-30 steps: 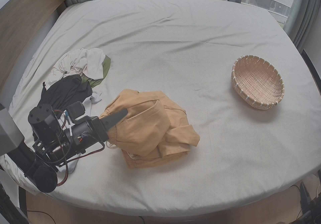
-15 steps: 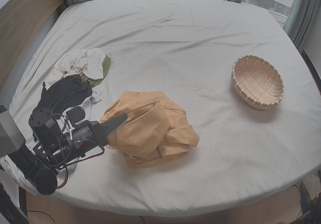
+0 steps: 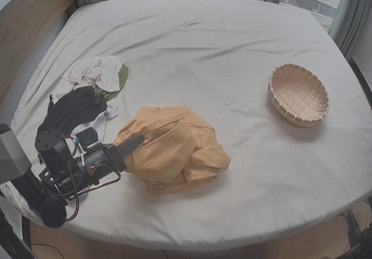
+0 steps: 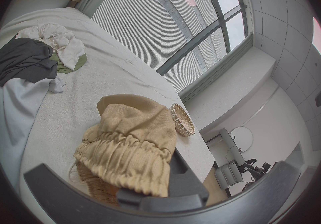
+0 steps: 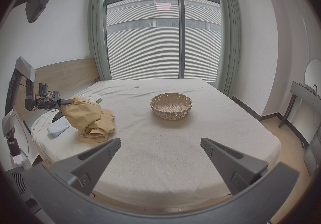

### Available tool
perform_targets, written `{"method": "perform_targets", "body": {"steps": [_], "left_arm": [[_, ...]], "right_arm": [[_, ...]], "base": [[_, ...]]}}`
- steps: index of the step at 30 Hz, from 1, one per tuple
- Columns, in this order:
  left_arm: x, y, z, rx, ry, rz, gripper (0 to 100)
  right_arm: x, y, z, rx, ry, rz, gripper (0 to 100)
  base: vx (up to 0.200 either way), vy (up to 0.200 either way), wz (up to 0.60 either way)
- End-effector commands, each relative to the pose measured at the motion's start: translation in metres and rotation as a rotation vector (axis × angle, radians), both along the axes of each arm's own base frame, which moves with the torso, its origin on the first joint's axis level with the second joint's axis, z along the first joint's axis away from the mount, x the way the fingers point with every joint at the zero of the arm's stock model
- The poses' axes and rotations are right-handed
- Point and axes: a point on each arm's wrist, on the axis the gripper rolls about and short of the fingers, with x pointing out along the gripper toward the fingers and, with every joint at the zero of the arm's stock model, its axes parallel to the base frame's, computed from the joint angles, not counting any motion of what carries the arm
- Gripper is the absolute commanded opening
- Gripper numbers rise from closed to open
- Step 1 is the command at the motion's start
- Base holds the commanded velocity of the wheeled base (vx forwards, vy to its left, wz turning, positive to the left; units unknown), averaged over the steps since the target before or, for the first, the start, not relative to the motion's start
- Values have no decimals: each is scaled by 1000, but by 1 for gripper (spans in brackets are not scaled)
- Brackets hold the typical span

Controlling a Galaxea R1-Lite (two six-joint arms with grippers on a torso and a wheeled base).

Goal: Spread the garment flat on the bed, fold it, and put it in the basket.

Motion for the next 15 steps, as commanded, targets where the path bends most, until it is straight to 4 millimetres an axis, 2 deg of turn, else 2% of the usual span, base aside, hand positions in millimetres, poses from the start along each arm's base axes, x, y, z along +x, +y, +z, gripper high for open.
{"method": "perform_targets", "body": {"steps": [1, 2, 3, 5, 7, 8, 10, 12, 13, 15], "left_arm": [[2, 0, 0, 4, -10, 5, 0], [3, 0, 2, 1, -15, 5, 0], [3, 0, 3, -2, -20, 5, 0], [2, 0, 5, -5, -24, 2, 0], [2, 0, 4, -3, -19, 18, 0], [2, 0, 3, -1, -18, 25, 0], [4, 1, 3, -4, -16, 64, 0], [5, 1, 3, -5, -17, 67, 0], [5, 1, 2, -4, -14, 70, 0], [6, 1, 1, -3, -9, 70, 0]], "right_arm": [[-11, 0, 36, 2, -156, -6, 100], [-13, 0, 86, -2, -199, 27, 100], [-4, 0, 93, 1, -157, 64, 100], [18, 2, 95, 32, -37, 194, 100], [44, 7, 97, 139, 82, 341, 100], [49, 9, 98, 167, 102, 364, 100], [81, 21, 106, 358, 190, 459, 100], [93, 26, 107, 399, 219, 472, 100], [105, 31, 105, 410, 233, 470, 100], [114, 34, 100, 407, 241, 473, 100]], "base": [[0, 0, 0], [0, 0, 0], [0, 0, 0], [0, 0, 0], [0, 0, 0], [0, 0, 0], [0, 0, 0], [0, 0, 0], [0, 0, 0], [0, 0, 0]]}}
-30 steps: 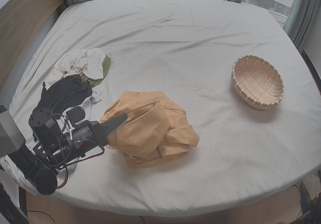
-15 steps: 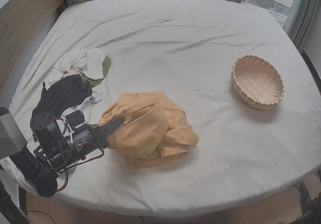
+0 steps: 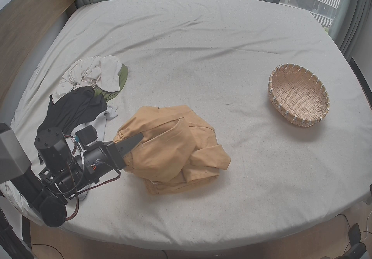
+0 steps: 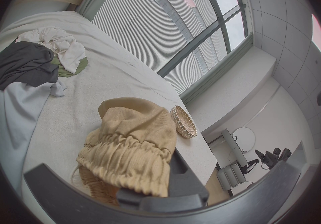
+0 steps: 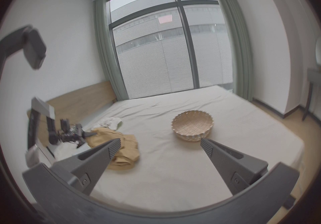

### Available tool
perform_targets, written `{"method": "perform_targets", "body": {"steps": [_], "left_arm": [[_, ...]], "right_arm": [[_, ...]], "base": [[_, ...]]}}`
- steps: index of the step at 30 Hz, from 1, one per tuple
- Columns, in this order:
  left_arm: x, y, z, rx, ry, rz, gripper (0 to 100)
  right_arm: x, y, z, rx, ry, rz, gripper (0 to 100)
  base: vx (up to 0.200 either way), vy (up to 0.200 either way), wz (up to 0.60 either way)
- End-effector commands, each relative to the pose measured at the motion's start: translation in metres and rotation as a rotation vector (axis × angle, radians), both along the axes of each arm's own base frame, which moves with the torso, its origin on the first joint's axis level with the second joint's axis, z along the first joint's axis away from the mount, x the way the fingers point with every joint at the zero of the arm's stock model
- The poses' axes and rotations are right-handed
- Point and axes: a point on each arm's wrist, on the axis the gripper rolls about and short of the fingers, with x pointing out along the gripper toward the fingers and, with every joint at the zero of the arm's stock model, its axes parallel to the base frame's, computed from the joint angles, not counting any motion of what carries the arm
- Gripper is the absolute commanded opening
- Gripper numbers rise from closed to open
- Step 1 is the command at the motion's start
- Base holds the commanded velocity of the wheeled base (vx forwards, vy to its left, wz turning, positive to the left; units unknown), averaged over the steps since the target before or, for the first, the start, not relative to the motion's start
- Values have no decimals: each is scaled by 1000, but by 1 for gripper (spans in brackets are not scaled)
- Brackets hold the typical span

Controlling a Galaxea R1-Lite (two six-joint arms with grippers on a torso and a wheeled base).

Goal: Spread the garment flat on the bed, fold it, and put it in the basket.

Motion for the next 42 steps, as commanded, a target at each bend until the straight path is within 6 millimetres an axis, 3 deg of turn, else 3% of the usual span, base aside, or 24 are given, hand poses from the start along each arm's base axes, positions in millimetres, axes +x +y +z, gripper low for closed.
{"method": "perform_targets", "body": {"steps": [1, 6, 31, 36, 42], "left_arm": [[3, 1, -1, -2, 4, 39, 0], [5, -1, 0, -6, -2, 33, 0], [8, -4, -3, 2, -2, 30, 0], [8, -4, -4, 4, -1, 30, 0], [8, -5, -4, 5, -2, 30, 0]], "right_arm": [[98, 33, 15, 173, 311, 266, 100], [98, 33, 7, 170, 310, 268, 100], [98, 33, -10, 165, 387, 261, 100], [96, 32, -11, 166, 386, 260, 100], [95, 32, -14, 165, 397, 258, 100]], "base": [[0, 200, 0], [0, 200, 0], [0, 0, 0], [0, 200, 0], [0, 0, 0]]}}
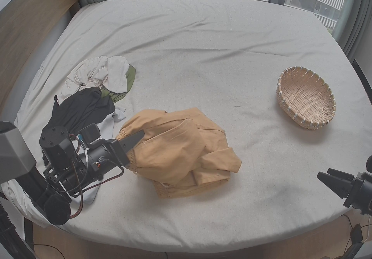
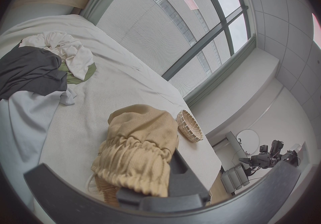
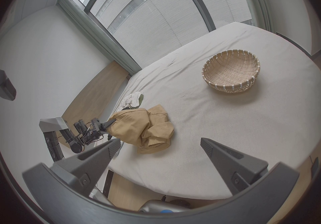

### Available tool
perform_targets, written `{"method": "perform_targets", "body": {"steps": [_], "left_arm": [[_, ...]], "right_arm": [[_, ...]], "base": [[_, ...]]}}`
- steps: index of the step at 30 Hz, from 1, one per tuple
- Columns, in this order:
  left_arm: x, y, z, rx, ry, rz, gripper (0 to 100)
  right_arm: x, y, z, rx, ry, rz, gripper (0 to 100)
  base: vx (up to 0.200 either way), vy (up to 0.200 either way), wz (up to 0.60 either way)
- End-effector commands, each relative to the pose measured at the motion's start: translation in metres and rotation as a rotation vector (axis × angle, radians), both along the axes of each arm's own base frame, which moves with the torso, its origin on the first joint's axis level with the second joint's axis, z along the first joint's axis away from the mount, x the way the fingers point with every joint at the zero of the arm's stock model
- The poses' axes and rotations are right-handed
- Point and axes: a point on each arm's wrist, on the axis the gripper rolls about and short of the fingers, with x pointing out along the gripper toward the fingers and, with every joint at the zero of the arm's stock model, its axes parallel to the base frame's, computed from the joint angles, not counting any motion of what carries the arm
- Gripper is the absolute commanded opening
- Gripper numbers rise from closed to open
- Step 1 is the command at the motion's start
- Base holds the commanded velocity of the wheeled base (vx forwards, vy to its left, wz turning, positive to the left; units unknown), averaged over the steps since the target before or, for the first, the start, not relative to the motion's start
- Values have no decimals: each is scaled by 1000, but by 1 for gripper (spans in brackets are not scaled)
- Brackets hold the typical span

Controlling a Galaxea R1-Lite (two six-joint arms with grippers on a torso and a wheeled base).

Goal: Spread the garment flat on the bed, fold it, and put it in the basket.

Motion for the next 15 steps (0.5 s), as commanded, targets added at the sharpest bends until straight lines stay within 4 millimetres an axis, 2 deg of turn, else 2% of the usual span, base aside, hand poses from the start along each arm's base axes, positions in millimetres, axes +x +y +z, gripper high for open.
{"method": "perform_targets", "body": {"steps": [1, 15], "left_arm": [[0, 0, 0, 0, 1, 0, 0], [0, -1, -1, 11, -4, 0, 0]], "right_arm": [[-2, -1, -1, 0, 0, 0, 100], [-4, -1, -7, -6, 19, 0, 100]], "base": [[0, 0, 0], [0, 0, 0]]}}
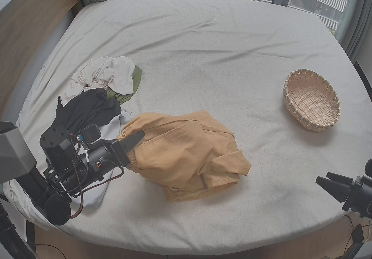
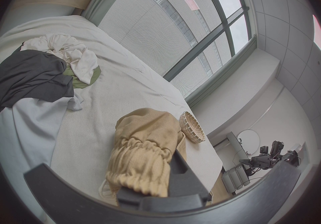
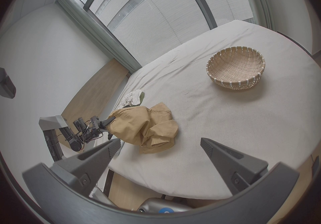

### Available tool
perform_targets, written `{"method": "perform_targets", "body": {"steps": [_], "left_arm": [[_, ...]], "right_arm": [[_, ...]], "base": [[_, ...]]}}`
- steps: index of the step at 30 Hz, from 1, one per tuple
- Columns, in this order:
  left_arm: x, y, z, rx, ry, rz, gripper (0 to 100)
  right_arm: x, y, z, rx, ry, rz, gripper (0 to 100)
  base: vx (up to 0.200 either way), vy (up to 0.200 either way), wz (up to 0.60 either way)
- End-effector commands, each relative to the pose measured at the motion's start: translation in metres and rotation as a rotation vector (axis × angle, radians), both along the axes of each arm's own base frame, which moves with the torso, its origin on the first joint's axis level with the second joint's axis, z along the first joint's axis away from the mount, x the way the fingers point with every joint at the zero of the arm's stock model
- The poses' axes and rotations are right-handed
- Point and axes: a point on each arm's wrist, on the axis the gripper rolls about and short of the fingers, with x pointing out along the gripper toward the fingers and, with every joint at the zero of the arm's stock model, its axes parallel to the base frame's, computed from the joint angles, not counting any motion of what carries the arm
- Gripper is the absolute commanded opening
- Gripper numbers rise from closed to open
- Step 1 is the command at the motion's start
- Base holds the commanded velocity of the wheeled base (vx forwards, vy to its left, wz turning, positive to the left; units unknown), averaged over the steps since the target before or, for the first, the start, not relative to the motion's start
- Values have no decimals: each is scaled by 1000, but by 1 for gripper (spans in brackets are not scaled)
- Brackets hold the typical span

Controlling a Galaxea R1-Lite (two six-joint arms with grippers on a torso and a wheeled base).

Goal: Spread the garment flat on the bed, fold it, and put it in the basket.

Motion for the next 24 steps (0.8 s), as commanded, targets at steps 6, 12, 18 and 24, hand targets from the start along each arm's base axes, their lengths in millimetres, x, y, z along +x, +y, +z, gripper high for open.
{"method": "perform_targets", "body": {"steps": [6, 12, 18, 24], "left_arm": [[1, -1, -1, 3, 2, -3, 0], [2, -1, -1, 13, -10, 2, 0], [2, -1, -1, 30, -26, 3, 0], [-1, -1, -4, 45, -15, 5, 0]], "right_arm": [[-1, 0, -5, -5, 17, 4, 100], [4, 3, -6, 6, 55, 29, 100], [23, 12, -12, 113, 232, 50, 100], [32, 17, -23, 120, 338, 73, 100]], "base": [[100, 0, 0], [100, 0, 0], [0, 0, 0], [0, 0, 0]]}}
